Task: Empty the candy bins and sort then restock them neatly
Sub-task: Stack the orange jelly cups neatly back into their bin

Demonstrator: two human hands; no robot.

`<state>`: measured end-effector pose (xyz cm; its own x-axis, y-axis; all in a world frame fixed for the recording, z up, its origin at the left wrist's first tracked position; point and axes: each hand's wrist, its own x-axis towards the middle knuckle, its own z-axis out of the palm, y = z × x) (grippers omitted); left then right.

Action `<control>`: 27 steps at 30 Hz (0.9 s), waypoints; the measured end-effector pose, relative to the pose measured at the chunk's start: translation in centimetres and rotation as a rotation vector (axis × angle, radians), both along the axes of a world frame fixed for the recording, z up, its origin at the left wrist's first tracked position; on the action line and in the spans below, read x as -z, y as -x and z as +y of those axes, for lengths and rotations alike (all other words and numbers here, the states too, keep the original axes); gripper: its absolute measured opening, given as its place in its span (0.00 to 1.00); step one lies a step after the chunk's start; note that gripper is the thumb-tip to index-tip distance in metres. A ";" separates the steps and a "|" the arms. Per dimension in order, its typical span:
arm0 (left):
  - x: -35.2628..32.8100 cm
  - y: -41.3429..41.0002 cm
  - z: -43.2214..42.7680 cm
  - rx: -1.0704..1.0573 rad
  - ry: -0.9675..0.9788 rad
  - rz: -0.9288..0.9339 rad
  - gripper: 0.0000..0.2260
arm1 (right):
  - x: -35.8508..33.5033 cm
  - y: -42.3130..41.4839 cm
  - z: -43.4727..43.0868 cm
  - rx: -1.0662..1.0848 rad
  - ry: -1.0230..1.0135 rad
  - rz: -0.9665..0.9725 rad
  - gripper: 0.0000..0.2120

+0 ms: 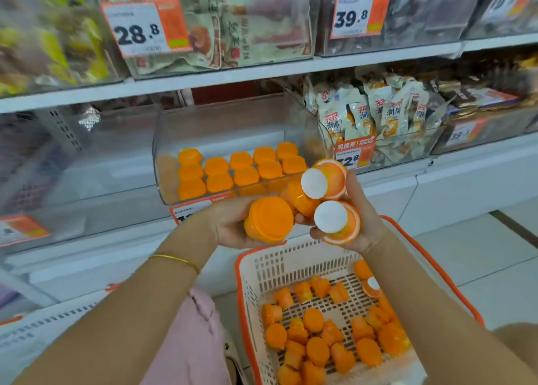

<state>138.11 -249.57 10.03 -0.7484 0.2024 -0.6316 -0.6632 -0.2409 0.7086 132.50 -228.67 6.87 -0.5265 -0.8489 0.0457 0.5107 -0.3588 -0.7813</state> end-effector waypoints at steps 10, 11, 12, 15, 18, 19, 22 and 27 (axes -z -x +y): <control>-4.5 6.0 -7.5 -0.653 -0.249 0.053 0.17 | -6.9 8.1 -9.0 0.261 -0.221 -0.119 0.27; -4.3 6.8 -8.3 -0.665 -0.275 0.060 0.21 | -7.0 9.1 -9.9 0.274 -0.266 -0.114 0.27; -4.3 7.6 -8.9 -0.654 -0.281 0.066 0.23 | -7.1 10.0 -10.9 0.280 -0.302 -0.112 0.28; -3.6 10.8 -10.6 -0.642 -0.187 0.099 0.13 | -6.3 13.1 -13.9 0.280 -0.374 -0.071 0.32; -2.3 14.5 -11.8 -0.681 0.085 0.187 0.08 | -5.1 16.3 -16.4 0.290 -0.417 -0.077 0.32; -1.9 15.9 -12.4 -0.702 0.227 0.224 0.10 | -4.6 17.5 -17.1 0.298 -0.441 -0.066 0.33; -0.3 19.5 -14.7 -0.661 0.703 0.295 0.13 | -3.6 20.4 -18.9 0.292 -0.501 -0.013 0.31; 1.1 22.5 -17.5 -0.212 1.191 0.212 0.16 | -2.8 23.7 -20.6 0.191 -0.625 0.099 0.19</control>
<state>115.62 -267.08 8.92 -0.8066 -0.5560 -0.2005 -0.5345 0.5413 0.6490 108.82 -249.23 9.71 -0.6888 -0.6236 -0.3697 0.3985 0.1003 -0.9117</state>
